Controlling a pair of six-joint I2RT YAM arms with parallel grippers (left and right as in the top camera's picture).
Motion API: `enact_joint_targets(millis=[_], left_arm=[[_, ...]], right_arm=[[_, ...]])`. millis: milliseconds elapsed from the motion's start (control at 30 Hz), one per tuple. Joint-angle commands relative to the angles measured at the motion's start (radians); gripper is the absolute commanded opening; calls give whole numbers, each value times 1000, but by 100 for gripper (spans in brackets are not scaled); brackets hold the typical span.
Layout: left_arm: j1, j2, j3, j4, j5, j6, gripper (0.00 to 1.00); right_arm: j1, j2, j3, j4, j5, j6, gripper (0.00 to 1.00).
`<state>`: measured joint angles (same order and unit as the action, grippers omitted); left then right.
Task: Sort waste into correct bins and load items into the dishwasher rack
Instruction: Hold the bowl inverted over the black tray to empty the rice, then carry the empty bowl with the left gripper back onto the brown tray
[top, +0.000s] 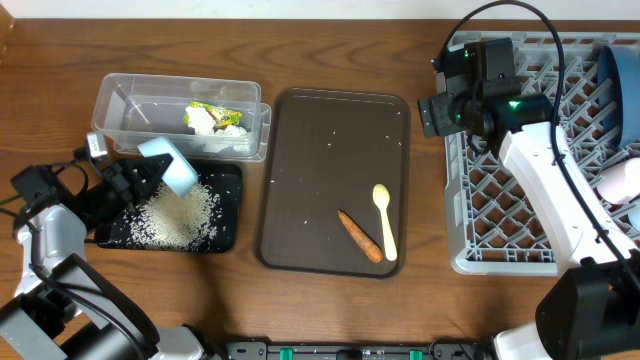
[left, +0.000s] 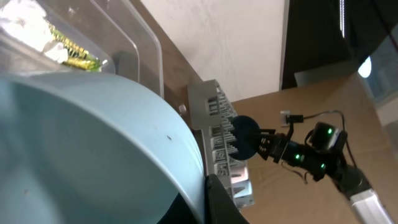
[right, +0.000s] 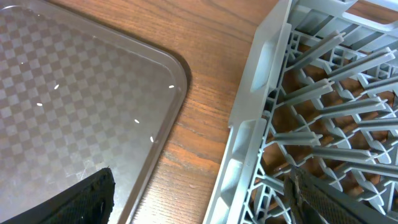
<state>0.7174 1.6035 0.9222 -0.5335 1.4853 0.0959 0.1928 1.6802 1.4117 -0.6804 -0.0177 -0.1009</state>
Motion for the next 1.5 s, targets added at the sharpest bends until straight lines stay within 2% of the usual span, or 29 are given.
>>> enact_joint_targets(millis=[0, 233, 400, 667, 833, 1000, 1333, 1467], left_arm=[[-2, -18, 0, 1, -20, -68, 6], [-42, -100, 4, -3, -208, -147, 6], [-148, -234, 18, -2, -402, -212, 6], [-484, -360, 20, 67, -759, -242, 6], [-734, -332, 20, 196, -951, -245, 6], [-943, -246, 20, 370, -1200, -282, 6], [-1143, 60, 20, 736, -1228, -282, 6], [-1202, 130, 20, 798, -1229, -282, 6]], right_arm=[[-11, 9, -2, 0, 11, 18, 87], [-11, 9, -2, -1, 11, 18, 87], [-11, 9, -2, -1, 11, 18, 87], [-11, 9, -2, -5, 16, 19, 85], [-11, 9, -2, -24, 130, 120, 84], [-11, 9, -2, -45, 166, 143, 84], [-12, 9, -2, -72, 171, 161, 85], [-12, 9, -2, -76, 171, 160, 86]])
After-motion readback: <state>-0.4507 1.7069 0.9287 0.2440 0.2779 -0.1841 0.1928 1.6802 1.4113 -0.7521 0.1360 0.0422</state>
